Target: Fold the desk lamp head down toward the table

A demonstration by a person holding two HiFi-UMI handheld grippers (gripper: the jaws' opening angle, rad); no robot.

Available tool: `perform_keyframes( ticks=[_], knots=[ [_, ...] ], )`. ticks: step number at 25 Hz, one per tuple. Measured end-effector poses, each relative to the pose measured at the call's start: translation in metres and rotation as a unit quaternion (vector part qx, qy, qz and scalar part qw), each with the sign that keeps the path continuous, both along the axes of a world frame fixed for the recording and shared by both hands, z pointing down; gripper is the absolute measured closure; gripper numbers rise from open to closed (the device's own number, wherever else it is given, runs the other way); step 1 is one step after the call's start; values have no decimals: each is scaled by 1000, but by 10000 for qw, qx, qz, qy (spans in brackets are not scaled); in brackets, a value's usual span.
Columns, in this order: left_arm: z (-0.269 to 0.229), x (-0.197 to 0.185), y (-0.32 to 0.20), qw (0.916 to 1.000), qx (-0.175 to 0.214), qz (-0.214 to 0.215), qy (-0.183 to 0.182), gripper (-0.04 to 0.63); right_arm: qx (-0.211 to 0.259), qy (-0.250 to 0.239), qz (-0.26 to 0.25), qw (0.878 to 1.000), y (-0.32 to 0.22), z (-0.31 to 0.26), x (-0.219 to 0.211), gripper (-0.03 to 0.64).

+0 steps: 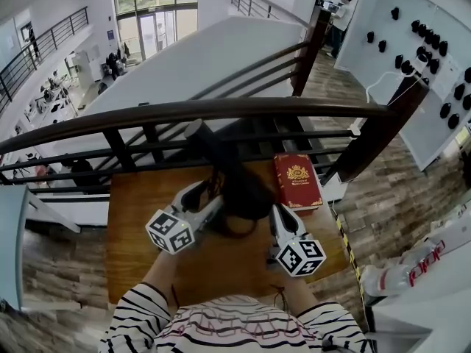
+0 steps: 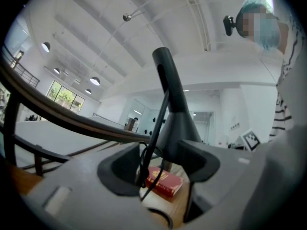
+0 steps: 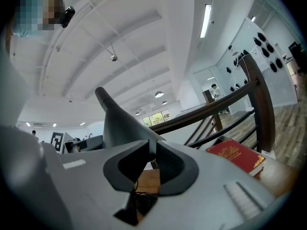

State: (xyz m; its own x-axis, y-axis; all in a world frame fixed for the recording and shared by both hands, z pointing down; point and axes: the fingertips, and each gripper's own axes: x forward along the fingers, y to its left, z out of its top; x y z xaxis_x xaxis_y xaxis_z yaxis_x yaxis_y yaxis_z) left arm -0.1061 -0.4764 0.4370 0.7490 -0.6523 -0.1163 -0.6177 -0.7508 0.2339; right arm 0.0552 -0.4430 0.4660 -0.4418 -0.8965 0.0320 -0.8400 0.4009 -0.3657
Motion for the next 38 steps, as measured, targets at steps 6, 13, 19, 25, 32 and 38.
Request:
perform_keyframes(
  ticks=[6,13,19,25,32,38],
  knots=[
    [7,-5,3,10000,19,60,-20,342,-8,-21,-7,10000,-3,6,-6,601],
    [11,-16,7,10000,10,7,-6,344,-1,-7,50,10000,-3,6,-10,614],
    [5,-23,19,9998,124,-52,-127,347,-55,160,102,9998,2,-1,-12,611],
    [-3,-25,43,9982,373,-125,-453,413,213,255,2,9994,24,-19,-18,611],
    [-8,-18,77,9959,579,-518,-471,520,370,352,-202,9985,59,-24,-13,617],
    [5,-7,113,9951,461,-690,-533,540,348,328,-435,9979,88,-15,-6,617]
  ],
)
